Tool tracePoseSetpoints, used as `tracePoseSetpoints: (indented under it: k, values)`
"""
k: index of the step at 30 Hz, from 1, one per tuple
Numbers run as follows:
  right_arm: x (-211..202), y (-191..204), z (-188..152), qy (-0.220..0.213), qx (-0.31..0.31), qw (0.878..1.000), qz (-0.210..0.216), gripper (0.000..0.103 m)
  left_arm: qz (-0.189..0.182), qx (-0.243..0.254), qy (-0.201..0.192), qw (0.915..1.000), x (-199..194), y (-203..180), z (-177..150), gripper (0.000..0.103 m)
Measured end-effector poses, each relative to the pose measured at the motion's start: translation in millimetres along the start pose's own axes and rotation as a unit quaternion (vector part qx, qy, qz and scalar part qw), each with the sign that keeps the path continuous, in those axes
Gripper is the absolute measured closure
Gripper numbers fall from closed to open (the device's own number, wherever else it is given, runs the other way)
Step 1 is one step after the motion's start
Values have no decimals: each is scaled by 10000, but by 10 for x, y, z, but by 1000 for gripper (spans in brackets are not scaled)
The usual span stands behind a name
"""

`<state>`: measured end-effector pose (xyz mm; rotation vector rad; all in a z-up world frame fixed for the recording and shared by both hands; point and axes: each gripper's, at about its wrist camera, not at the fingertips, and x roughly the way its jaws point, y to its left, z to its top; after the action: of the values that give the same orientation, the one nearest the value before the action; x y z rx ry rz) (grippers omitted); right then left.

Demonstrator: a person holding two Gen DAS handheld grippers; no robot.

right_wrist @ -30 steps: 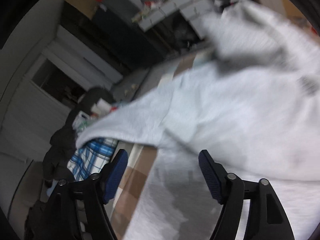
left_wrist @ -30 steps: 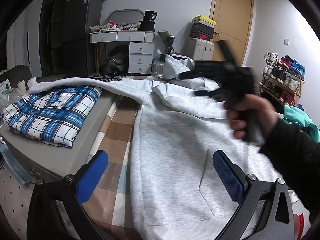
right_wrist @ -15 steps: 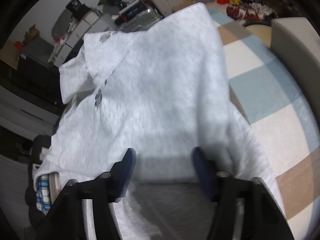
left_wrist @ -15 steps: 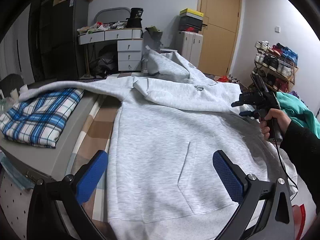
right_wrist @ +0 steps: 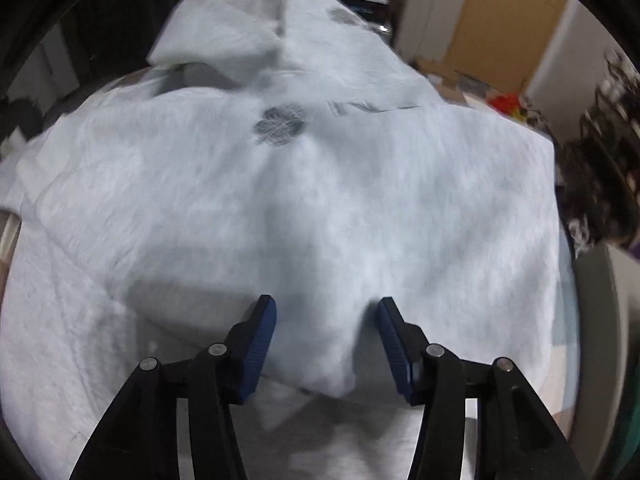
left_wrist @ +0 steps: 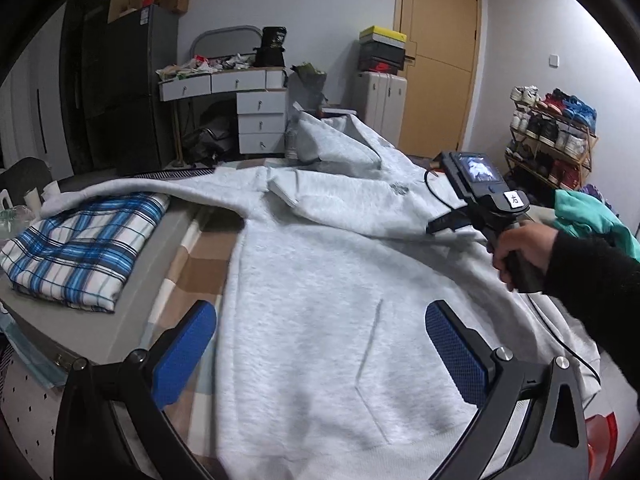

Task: Fold large clothes
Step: 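Lift the held sleeve and carry it across the hoodie body with the right tool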

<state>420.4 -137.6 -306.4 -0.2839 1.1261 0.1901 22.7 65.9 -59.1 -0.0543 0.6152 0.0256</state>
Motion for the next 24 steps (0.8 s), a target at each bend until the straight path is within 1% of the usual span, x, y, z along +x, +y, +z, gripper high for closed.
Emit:
tracePoseSetpoints:
  k: [1, 2, 3, 4, 5, 6, 7, 9, 11, 12, 13, 14, 16, 17, 18, 19, 20, 21, 22, 23, 24]
  values:
    - [-41, 79, 35, 85, -125, 9999, -61, 71, 85, -30, -69, 9999, 22, 65, 14, 1]
    - [-95, 117, 62, 58, -180, 9997, -133, 91, 158, -70, -101, 9998, 48, 108, 24, 1]
    - [-207, 202, 129, -105, -212, 9997, -108, 91, 203, -116, -104, 9997, 82, 152, 41, 1]
    - [-385, 311, 221, -452, -216, 9985, 212, 88, 238, -163, -94, 9995, 119, 198, 52, 1]
    - [-484, 404, 289, -670, -228, 9967, 397, 76, 293, -200, -62, 9994, 159, 244, 66, 1]
    - [-533, 505, 358, -774, -258, 9953, 520, 67, 381, -254, -24, 9989, 195, 304, 84, 1]
    - [-543, 694, 476, -807, -325, 9933, 763, 50, 429, -318, -31, 9986, 202, 354, 93, 1]
    - [-464, 1013, 646, -832, -421, 9884, 1201, 53, 538, -476, -120, 9973, 169, 483, 113, 1]
    - [-329, 1304, 817, -747, -410, 9877, 1311, 53, 678, -570, -201, 9959, 120, 574, 131, 1]
    - [-214, 1397, 897, -661, -372, 9868, 1431, 53, 746, -611, -234, 9951, 95, 628, 137, 1]
    - [-62, 1550, 941, -542, -328, 9855, 1576, 53, 792, -642, -254, 9945, 79, 663, 139, 1]
    - [54, 1629, 939, -425, -304, 9862, 1570, 53, 842, -680, -260, 9938, 57, 715, 136, 1]
    - [345, 1845, 876, -8, -352, 9900, 1364, 51, 885, -712, -252, 9932, 50, 774, 126, 1]
    - [329, 1905, 871, -261, -518, 9914, 1175, 52, 910, -729, -240, 9929, 52, 802, 109, 1]
    - [323, 1980, 844, -353, -764, 9919, 948, 53, 904, -734, -226, 9929, 57, 818, 97, 1]
    - [306, 2075, 823, -390, -1039, 9912, 717, 55, 897, -734, -203, 9931, 63, 830, 78, 1]
    - [286, 2120, 825, -353, -1189, 9906, 569, 58, 889, -733, -183, 9932, 79, 829, 62, 1]
    - [252, 2121, 847, -305, -1256, 9900, 572, 64, 876, -725, -172, 9934, 89, 830, 53, 1]
    - [199, 2070, 871, -375, -1208, 9898, 656, 68, 882, -698, -152, 9935, 107, 826, 46, 1]
    - [128, 1971, 918, -552, -1054, 9909, 628, 64, 911, -682, -121, 9934, 136, 834, 61, 1]
    - [89, 1871, 966, -675, -921, 9922, 493, 61, 956, -688, -88, 9930, 147, 846, 70, 1]
